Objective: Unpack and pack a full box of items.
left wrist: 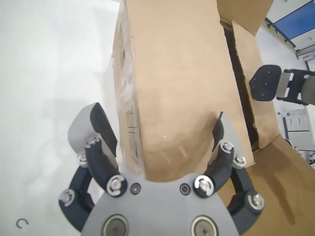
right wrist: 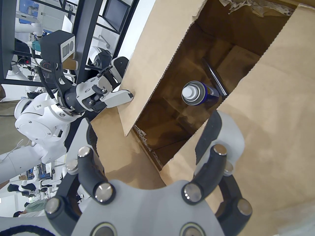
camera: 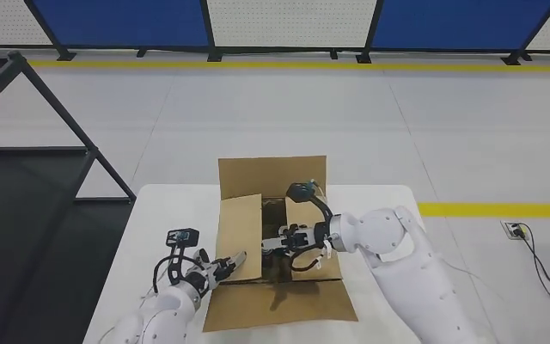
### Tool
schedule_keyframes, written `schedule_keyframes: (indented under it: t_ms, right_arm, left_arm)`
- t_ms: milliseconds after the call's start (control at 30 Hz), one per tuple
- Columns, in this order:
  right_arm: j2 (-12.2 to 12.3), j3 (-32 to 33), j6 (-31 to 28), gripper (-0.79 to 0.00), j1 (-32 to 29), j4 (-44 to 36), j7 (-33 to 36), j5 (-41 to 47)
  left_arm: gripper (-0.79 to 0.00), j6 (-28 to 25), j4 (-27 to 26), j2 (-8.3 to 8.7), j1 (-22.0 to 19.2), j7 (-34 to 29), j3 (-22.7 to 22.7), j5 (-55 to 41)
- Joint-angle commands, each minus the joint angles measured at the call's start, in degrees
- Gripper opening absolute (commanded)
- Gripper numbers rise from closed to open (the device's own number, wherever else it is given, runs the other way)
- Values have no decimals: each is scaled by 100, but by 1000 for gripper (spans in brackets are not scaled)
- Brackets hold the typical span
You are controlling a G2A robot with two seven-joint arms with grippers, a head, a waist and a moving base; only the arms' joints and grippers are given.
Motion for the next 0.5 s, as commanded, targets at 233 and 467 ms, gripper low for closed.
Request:
schedule_keyframes:
  t_ms: [233, 467]
  right_arm:
    - [19, -131, -45, 0, 90, 196, -8, 75]
    - [45, -210, -49, 0, 128, 242, 32, 88]
  left_arm:
    - [0, 93, 136, -24, -78, -71, 136, 158]
    - [0, 127, 231, -33, -112, -176, 200, 330]
